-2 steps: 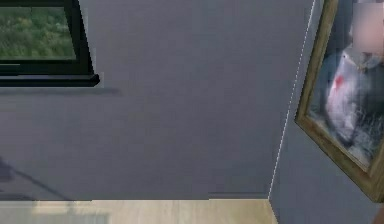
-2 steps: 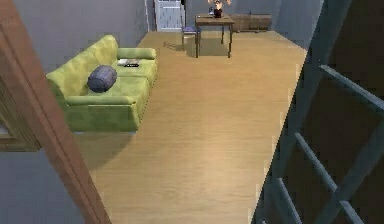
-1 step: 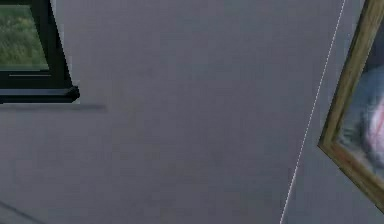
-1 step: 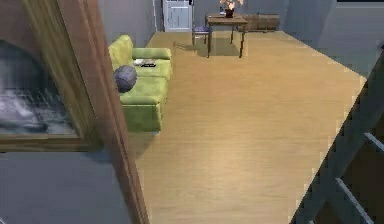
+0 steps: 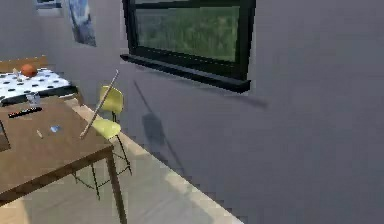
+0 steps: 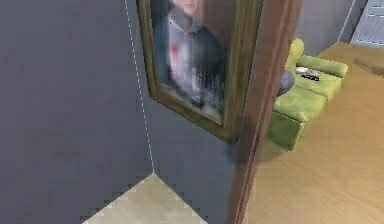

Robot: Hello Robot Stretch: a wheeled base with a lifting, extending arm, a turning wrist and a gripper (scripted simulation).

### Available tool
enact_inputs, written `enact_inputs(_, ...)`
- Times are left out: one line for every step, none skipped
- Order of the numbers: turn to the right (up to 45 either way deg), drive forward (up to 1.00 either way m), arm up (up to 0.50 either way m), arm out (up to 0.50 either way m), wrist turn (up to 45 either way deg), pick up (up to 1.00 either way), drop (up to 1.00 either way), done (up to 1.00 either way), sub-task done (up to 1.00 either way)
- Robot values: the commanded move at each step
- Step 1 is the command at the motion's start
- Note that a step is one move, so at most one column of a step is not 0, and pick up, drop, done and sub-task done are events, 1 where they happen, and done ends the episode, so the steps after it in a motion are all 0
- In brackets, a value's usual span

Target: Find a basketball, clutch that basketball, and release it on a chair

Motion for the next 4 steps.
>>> enact_inputs(-45.0,0.0,0.0,0.0,0.0,0.0,0.0,0.0,0.0)
enact_inputs(-30.0,0.0,0.0,0.0,0.0,0.0,0.0,0.0,0.0)
enact_inputs(0.0,0.85,0.0,0.0,0.0,0.0,0.0,0.0,0.0)
enact_inputs(-45.0,0.0,0.0,0.0,0.0,0.0,0.0,0.0,0.0)
